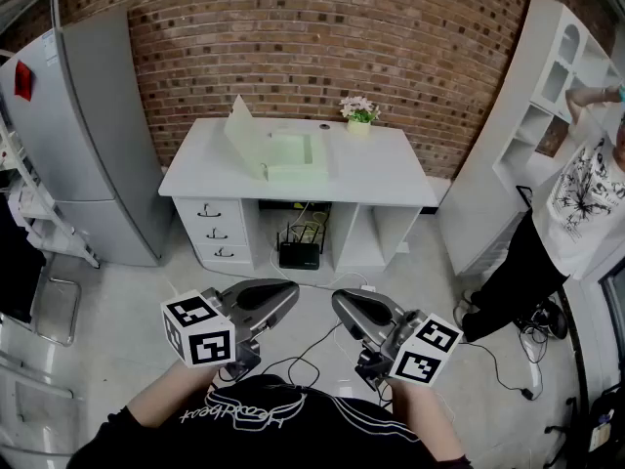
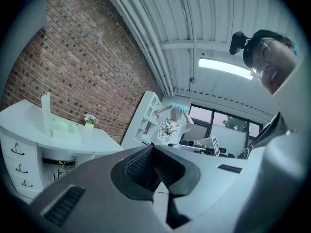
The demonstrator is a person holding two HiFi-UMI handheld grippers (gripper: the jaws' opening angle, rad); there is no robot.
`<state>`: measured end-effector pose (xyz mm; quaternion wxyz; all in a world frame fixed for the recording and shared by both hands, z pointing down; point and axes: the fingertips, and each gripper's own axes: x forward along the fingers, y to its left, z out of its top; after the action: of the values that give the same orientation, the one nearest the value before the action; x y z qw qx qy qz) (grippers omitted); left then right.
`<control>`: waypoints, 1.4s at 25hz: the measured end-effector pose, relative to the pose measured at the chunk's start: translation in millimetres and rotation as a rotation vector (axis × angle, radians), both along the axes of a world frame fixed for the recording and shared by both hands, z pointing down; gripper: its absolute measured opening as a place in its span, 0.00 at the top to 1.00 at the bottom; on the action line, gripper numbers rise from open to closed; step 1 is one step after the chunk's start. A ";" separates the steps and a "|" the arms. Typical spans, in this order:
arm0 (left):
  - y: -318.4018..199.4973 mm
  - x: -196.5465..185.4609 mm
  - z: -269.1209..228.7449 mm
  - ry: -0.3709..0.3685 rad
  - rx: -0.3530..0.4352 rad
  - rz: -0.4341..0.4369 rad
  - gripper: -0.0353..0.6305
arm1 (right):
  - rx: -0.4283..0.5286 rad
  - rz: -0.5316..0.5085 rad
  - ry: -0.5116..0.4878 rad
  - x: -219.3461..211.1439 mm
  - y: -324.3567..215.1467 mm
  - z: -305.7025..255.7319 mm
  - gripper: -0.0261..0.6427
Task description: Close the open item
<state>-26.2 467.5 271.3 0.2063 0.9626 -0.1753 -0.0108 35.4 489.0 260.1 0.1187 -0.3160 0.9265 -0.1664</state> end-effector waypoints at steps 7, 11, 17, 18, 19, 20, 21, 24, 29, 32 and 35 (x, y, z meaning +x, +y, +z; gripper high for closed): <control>-1.7 -9.8 14.0 -0.002 -0.050 -0.029 0.94 | -0.044 0.007 0.004 7.1 -9.1 13.4 0.96; -3.7 -8.3 28.8 -0.033 -0.062 -0.017 0.94 | -0.062 -0.014 0.005 -6.6 -15.9 25.9 0.96; -16.4 3.8 42.5 -0.054 -0.080 0.020 0.94 | -0.097 -0.029 0.015 -12.1 -28.7 43.2 0.96; -21.3 4.2 43.8 -0.052 -0.088 0.022 0.94 | -0.103 -0.025 0.014 -11.5 -32.8 45.3 0.96; -26.9 4.0 45.0 -0.047 -0.097 0.023 0.94 | -0.111 -0.021 0.013 -10.9 -37.5 47.1 0.96; -32.9 3.5 45.7 -0.041 -0.104 0.024 0.94 | -0.119 -0.017 0.012 -10.3 -42.9 48.6 0.96; -39.6 2.6 45.9 -0.035 -0.108 0.025 0.94 | -0.127 -0.013 0.010 -9.9 -49.2 49.7 0.96; -66.3 -2.2 45.7 -0.030 -0.095 0.029 0.94 | -0.146 -0.001 0.004 -9.0 -76.9 51.4 0.96; -133.8 -15.4 63.1 -0.013 -0.144 0.001 0.94 | -0.201 0.019 -0.007 -4.8 -140.8 66.2 0.96; -178.0 -21.9 74.5 0.000 -0.192 -0.015 0.94 | -0.247 0.013 -0.026 -6.1 -184.7 75.7 0.96; -221.9 -25.7 81.8 0.002 -0.216 -0.016 0.94 | -0.272 0.009 -0.040 -9.6 -228.9 82.9 0.96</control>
<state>-51.9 245.6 353.1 0.3089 0.9333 -0.1830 0.0056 25.8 260.0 343.0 0.0938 -0.3298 0.8915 -0.2962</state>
